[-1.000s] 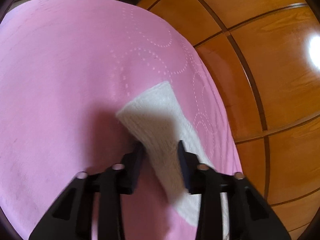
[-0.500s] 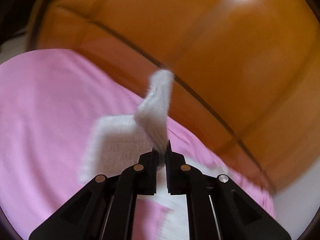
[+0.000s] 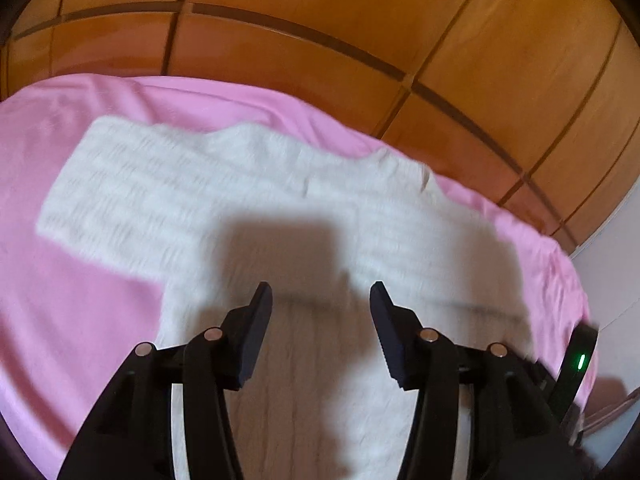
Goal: Fold small clothes
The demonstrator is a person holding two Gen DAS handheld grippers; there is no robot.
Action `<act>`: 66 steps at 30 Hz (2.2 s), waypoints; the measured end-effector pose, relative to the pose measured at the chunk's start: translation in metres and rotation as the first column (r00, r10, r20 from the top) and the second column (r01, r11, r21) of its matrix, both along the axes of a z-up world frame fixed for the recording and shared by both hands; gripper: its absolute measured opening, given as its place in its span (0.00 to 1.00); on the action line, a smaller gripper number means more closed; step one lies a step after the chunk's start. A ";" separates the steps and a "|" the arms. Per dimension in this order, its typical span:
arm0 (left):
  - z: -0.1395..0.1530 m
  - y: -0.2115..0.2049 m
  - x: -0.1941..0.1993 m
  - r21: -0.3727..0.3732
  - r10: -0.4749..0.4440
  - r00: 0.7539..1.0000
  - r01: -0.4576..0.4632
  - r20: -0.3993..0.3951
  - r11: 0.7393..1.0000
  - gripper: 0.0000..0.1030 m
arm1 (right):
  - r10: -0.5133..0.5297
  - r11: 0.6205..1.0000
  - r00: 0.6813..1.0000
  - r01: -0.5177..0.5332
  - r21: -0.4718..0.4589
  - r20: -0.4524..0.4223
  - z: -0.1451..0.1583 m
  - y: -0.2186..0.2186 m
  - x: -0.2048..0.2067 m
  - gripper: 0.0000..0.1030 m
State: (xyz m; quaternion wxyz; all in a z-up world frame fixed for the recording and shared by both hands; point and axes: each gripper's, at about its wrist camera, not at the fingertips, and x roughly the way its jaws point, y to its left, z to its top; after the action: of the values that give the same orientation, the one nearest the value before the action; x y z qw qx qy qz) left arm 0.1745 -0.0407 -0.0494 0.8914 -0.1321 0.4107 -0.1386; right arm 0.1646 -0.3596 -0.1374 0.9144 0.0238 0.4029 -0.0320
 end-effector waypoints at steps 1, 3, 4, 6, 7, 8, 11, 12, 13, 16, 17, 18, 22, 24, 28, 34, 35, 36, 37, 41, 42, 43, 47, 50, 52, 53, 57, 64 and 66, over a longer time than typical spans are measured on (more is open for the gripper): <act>-0.002 0.002 -0.007 0.012 0.007 1.000 -0.007 0.001 1.000 0.48 | 0.000 1.000 1.000 0.000 -0.001 -0.001 0.000 0.000 0.000 0.97; -0.008 0.010 -0.027 0.044 0.021 1.000 -0.021 0.004 0.999 0.48 | 0.006 1.000 1.000 -0.006 0.006 -0.009 0.005 0.001 0.001 0.93; -0.011 0.018 -0.034 0.051 0.024 1.000 -0.024 0.002 0.998 0.49 | 0.009 1.000 1.000 -0.009 0.019 -0.007 0.008 0.001 0.001 0.81; -0.020 0.023 -0.047 0.070 0.027 1.000 -0.027 -0.004 0.997 0.49 | 0.064 0.990 0.998 -0.064 0.128 0.007 0.023 0.005 0.005 0.67; -0.025 0.026 -0.051 0.077 0.027 1.000 -0.027 -0.008 0.997 0.50 | 0.101 0.976 0.995 -0.101 0.192 0.009 0.029 0.010 0.009 0.61; -0.032 0.027 -0.054 0.085 0.029 0.999 -0.028 -0.021 0.996 0.50 | 0.149 0.952 0.989 -0.147 0.269 0.010 0.035 0.018 0.016 0.57; -0.040 0.033 -0.054 0.067 0.031 0.999 -0.029 -0.023 0.997 0.50 | 0.277 0.879 0.961 -0.252 0.405 -0.002 0.042 0.052 0.040 0.57; -0.041 0.034 -0.053 0.063 0.029 0.999 -0.027 -0.025 0.998 0.50 | 0.298 0.869 0.955 -0.267 0.417 -0.010 0.042 0.063 0.048 0.57; -0.043 0.036 -0.053 0.054 0.030 0.999 -0.028 -0.027 0.998 0.51 | 0.322 0.855 0.946 -0.278 0.438 -0.028 0.039 0.074 0.058 0.57; -0.049 0.037 -0.051 0.034 0.025 0.999 -0.024 -0.020 0.999 0.52 | 0.319 0.849 0.944 -0.247 0.467 -0.081 0.028 0.100 0.087 0.57; -0.050 0.037 -0.052 0.030 0.023 1.000 -0.023 -0.017 0.999 0.52 | 0.311 0.844 0.945 -0.227 0.486 -0.100 0.023 0.106 0.098 0.57; -0.050 0.038 -0.052 0.026 0.022 1.000 -0.021 -0.015 0.999 0.53 | 0.298 0.842 0.948 -0.205 0.498 -0.114 0.019 0.111 0.107 0.57; -0.052 0.035 -0.053 0.032 0.015 1.000 -0.015 -0.001 0.999 0.57 | 0.278 0.859 0.952 -0.188 0.476 -0.126 0.016 0.130 0.124 0.20; -0.052 0.034 -0.052 0.036 0.011 1.000 -0.011 0.003 0.999 0.59 | 0.293 0.872 0.948 -0.211 0.441 -0.127 0.024 0.142 0.125 0.05; -0.052 0.033 -0.052 0.032 0.010 1.000 -0.010 0.004 0.999 0.59 | 0.349 0.865 0.937 -0.333 0.376 0.028 0.083 0.155 0.110 0.05; -0.053 0.029 -0.051 0.045 0.009 1.000 -0.010 0.004 0.999 0.59 | 0.311 0.883 0.923 -0.368 0.291 0.225 0.167 0.120 0.096 0.05; -0.053 0.028 -0.052 0.048 0.009 1.000 -0.010 0.004 0.999 0.59 | 0.280 0.891 0.929 -0.346 0.294 0.242 0.176 0.103 0.094 0.05; -0.052 0.027 -0.052 0.051 0.009 1.000 -0.010 0.005 0.999 0.59 | 0.255 0.898 0.934 -0.325 0.296 0.251 0.180 0.088 0.092 0.05; -0.052 0.027 -0.052 0.053 0.010 1.000 -0.010 0.005 0.999 0.59 | 0.230 0.907 0.939 -0.302 0.294 0.256 0.181 0.073 0.090 0.05; -0.052 0.024 -0.051 0.066 0.008 1.000 -0.009 0.004 0.998 0.60 | 0.069 0.944 0.976 -0.131 0.304 0.207 0.162 -0.002 0.090 0.05; -0.052 0.023 -0.050 0.069 0.008 1.000 -0.008 0.004 0.998 0.60 | 0.035 0.947 0.982 -0.092 0.309 0.184 0.153 -0.017 0.093 0.05; -0.052 0.022 -0.050 0.073 0.008 1.000 -0.008 0.004 0.997 0.60 | 0.002 0.948 0.988 -0.052 0.314 0.158 0.142 -0.032 0.093 0.05; -0.053 0.014 -0.046 0.088 0.005 1.000 -0.005 0.002 0.996 0.60 | -0.104 0.943 0.994 0.089 0.320 0.030 0.089 -0.077 0.095 0.05; -0.051 0.012 -0.047 0.099 0.004 1.000 -0.004 -0.001 0.995 0.60 | -0.143 0.927 0.989 0.149 0.343 -0.043 0.055 -0.096 0.090 0.05; -0.049 0.010 -0.047 0.107 0.003 1.000 -0.002 -0.011 0.994 0.60 | -0.153 0.926 0.986 0.167 0.340 -0.067 0.041 -0.098 0.090 0.05; -0.047 0.010 -0.047 0.116 0.000 1.000 0.002 -0.020 0.993 0.60 | -0.155 0.927 0.985 0.170 0.334 -0.071 0.039 -0.096 0.087 0.05; -0.032 0.013 -0.044 0.110 -0.014 0.999 0.019 -0.050 0.994 0.60 | -0.153 0.925 0.986 0.167 0.342 -0.070 0.034 -0.096 0.088 0.05; 0.019 0.025 -0.018 0.055 0.002 0.999 -0.005 0.053 0.998 0.61 | -0.164 0.942 0.986 0.149 0.301 0.026 0.064 -0.101 0.068 0.46; 0.026 0.024 -0.001 0.055 0.004 0.998 -0.007 0.070 0.998 0.60 | -0.140 0.954 0.989 0.120 0.276 0.054 0.072 -0.094 0.066 0.46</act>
State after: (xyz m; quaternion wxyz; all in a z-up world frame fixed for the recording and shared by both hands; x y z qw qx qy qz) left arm 0.1738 -0.0172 -0.0236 0.9089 -0.1036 0.3826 -0.1293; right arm 0.2310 -0.4536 -0.0649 0.9123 0.1767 0.3676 -0.0356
